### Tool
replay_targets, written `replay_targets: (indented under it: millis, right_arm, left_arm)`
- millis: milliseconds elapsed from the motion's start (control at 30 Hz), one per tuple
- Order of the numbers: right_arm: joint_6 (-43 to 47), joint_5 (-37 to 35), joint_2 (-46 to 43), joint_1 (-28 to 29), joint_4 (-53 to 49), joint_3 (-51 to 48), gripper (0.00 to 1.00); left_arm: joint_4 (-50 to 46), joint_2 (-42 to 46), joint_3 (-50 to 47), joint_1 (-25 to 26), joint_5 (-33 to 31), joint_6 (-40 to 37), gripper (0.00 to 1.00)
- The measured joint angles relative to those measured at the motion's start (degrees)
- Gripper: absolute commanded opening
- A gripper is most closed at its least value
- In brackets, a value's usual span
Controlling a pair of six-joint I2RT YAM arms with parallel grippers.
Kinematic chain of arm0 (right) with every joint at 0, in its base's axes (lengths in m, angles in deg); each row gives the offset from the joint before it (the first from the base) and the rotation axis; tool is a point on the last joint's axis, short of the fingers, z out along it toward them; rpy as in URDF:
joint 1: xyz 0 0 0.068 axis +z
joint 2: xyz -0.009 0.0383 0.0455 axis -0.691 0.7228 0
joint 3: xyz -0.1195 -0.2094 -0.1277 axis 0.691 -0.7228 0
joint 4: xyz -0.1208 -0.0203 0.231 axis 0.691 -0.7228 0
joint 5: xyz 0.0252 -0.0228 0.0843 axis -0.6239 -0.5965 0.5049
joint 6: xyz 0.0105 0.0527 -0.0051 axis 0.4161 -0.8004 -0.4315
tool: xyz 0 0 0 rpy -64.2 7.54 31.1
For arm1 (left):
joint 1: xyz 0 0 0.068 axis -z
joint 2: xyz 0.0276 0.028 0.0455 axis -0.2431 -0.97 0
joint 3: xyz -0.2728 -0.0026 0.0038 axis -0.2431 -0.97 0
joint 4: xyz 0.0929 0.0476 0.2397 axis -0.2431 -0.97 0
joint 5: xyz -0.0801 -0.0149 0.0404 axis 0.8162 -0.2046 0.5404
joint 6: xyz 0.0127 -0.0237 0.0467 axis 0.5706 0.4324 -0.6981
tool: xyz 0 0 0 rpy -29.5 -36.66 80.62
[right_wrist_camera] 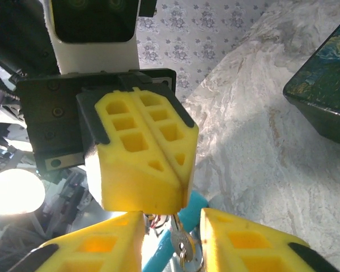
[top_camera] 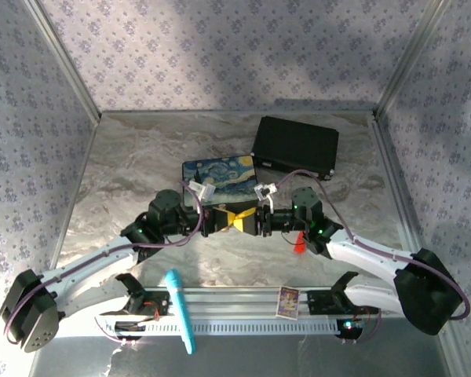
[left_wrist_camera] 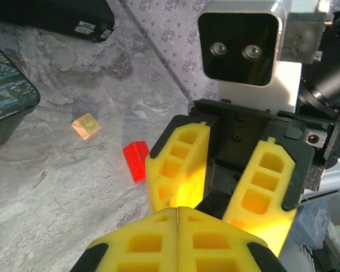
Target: Unlock the padlock with the key
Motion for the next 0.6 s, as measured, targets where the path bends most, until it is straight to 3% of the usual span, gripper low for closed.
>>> replay_targets:
  millis: [267, 600]
  right_arm:
    - [-0.63, 1.16, 0.44, -0.17, 1.95, -0.55, 0.15]
    - [-0.72, 1.07, 0.44, -0.17, 2.91, -0.79, 0.22]
  left_arm:
    - [0.17, 0.11, 0.0, 0.2, -0.48, 0.17, 0.0]
    - [0.81, 0.33, 0.0, 0.31, -0.81, 1.11, 0.0]
